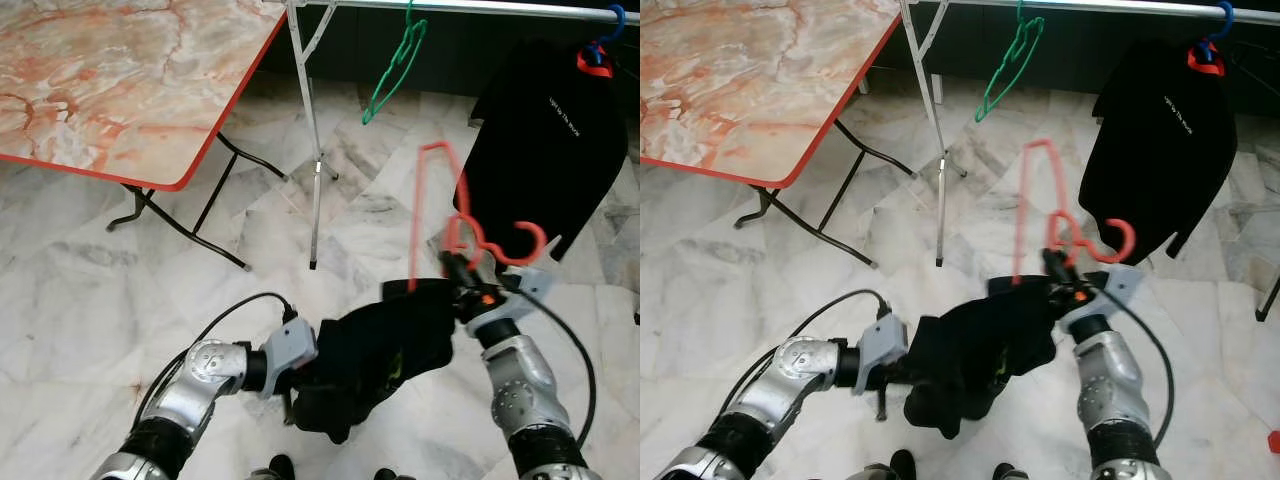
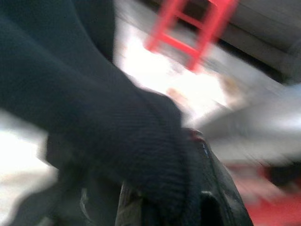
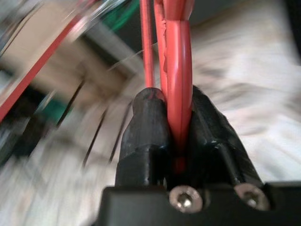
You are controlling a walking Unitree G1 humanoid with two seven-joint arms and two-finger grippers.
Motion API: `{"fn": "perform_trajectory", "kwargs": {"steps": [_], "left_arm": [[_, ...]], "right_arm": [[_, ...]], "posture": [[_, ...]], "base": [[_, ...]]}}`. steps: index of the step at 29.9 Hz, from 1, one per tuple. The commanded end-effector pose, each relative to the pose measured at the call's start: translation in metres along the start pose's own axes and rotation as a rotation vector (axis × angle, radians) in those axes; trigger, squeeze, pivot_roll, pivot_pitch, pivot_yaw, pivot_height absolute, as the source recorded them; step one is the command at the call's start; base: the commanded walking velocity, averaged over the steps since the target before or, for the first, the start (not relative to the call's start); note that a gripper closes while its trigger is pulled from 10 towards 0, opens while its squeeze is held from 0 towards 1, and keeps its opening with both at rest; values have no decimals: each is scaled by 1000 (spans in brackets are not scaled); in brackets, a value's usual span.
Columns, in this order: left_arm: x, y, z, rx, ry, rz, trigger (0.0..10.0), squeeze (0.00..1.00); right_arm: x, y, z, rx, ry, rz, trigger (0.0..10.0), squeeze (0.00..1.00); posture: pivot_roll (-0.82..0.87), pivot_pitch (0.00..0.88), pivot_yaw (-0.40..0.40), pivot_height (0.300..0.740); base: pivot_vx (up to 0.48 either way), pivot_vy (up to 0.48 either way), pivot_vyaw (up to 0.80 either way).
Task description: Hang hanger
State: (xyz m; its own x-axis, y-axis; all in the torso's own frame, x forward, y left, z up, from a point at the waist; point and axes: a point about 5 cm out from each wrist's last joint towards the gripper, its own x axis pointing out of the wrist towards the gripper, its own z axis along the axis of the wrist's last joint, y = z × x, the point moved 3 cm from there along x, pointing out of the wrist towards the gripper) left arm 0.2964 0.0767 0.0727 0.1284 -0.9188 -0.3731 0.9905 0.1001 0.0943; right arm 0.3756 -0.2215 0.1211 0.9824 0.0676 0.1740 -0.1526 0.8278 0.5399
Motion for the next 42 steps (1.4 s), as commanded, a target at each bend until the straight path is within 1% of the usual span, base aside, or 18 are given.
{"fn": "perform_trajectory", "kwargs": {"steps": [1,4,6,8,9,14,17,22,24,26,27,28,29,31,38,40,41,42], "left_arm": [[0,-11,-8,-20,38,-66,0,106],[-3,-18,-13,-39,71,-123,0,102],[-14,-41,-21,-95,139,-308,0,98],[-22,-52,-33,-92,244,-382,0,94],[-24,-52,-39,-78,290,-384,0,94],[-27,-52,-50,-49,388,-379,0,98],[-28,-54,-50,-48,405,-392,0,94],[-27,-58,-49,-47,423,-406,0,90],[-26,-56,-48,-39,417,-382,0,94],[-23,-44,-46,-4,403,-291,0,67],[-22,-35,-44,18,395,-230,0,0],[-22,-29,-43,35,389,-189,0,0],[-22,-27,-43,42,385,-173,0,0],[-22,-21,-39,47,370,-141,0,0],[-21,-18,-34,50,336,-101,0,0],[-16,-4,-22,72,238,30,0,0],[-14,7,-12,64,160,131,0,0],[-14,10,-10,48,139,161,0,0]], "right_arm": [[-3,-11,7,39,-50,-72,0,0],[-3,-16,11,63,-71,-103,0,0],[-2,-19,15,31,-99,-149,0,0],[0,-25,20,64,-139,-215,0,0],[0,-28,22,91,-155,-242,0,0],[3,-35,34,149,-218,-324,0,0],[4,-38,40,166,-249,-368,0,0],[-1,-57,56,249,-328,-540,0,0],[0,-59,54,258,-300,-563,0,0],[14,-42,33,82,-78,-466,0,0],[18,-31,14,-68,85,-378,0,0],[17,-29,5,-152,157,-348,0,0],[17,-29,3,-183,176,-345,0,0],[11,-31,-13,-298,303,-314,0,0],[6,-34,-17,-358,366,-271,0,0],[2,-39,-17,-447,402,-255,0,0],[-1,-44,-15,-467,402,-270,0,0],[-2,-45,-15,-467,402,-274,0,0]], "posture": [[-28,285,58,740],[-28,283,58,740],[-26,284,62,740],[-22,287,63,740],[-22,287,63,740],[-27,289,63,740],[-29,293,62,740],[-28,293,59,740],[-31,294,60,740],[-32,293,59,740],[-31,291,56,740],[-31,291,56,740],[-31,291,56,740],[-30,289,53,740],[-34,286,49,740],[-35,284,47,740],[-39,278,45,740],[-39,278,45,740]], "base": [[0,0,0],[0,0,0],[0,0,0],[0,0,0],[0,0,0],[0,0,0],[0,0,0],[0,0,0],[0,0,0],[0,0,0],[0,0,0],[0,0,0],[0,0,0],[0,0,0],[0,0,0],[0,0,0],[0,0,0],[0,0,0]]}}
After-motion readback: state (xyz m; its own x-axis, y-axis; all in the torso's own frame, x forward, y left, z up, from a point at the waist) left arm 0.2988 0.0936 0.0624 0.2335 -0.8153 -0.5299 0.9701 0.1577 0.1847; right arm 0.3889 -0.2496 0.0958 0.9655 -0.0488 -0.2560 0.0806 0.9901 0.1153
